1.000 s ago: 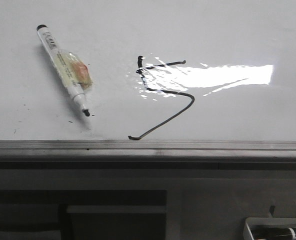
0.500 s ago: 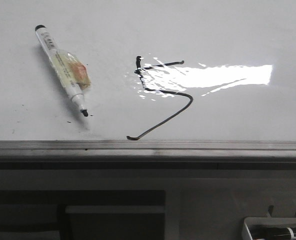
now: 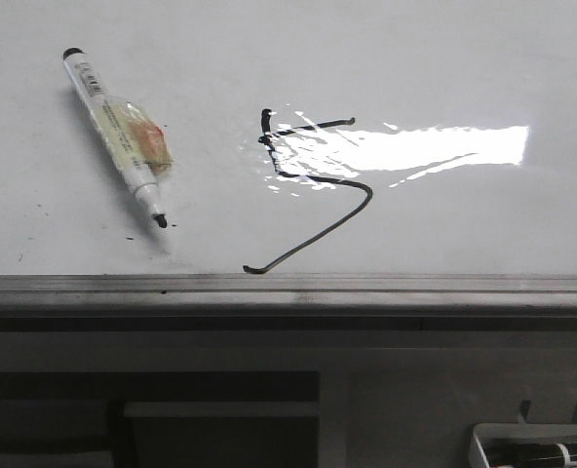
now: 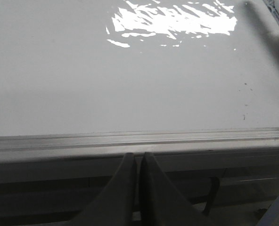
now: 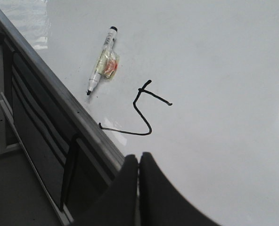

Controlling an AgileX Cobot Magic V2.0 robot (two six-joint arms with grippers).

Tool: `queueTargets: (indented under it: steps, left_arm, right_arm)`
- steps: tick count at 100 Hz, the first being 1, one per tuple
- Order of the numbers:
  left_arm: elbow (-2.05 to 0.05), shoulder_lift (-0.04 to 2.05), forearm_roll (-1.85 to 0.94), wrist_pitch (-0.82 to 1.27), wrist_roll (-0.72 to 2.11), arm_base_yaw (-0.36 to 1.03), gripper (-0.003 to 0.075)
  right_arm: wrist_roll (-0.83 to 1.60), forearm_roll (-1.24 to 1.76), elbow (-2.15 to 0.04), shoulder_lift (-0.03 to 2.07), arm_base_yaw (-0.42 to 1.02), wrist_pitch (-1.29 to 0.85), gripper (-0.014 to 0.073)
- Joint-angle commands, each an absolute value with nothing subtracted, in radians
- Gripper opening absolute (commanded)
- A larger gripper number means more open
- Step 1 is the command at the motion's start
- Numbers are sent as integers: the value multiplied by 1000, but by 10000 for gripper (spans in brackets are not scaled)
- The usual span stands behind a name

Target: Write number 5 on whiteboard

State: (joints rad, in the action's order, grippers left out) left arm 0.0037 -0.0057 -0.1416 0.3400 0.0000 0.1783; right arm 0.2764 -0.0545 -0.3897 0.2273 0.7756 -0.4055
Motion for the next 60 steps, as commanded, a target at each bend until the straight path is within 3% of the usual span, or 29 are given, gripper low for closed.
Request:
queueTargets:
  steps: [1, 60]
  left_arm:
    - [22, -34, -154, 294, -11, 177, -20]
    - [22, -34, -154, 294, -11, 177, -20]
  right_arm:
    - [275, -55, -414, 237, 769, -333, -41]
    - [256, -55, -360, 237, 756, -317, -41]
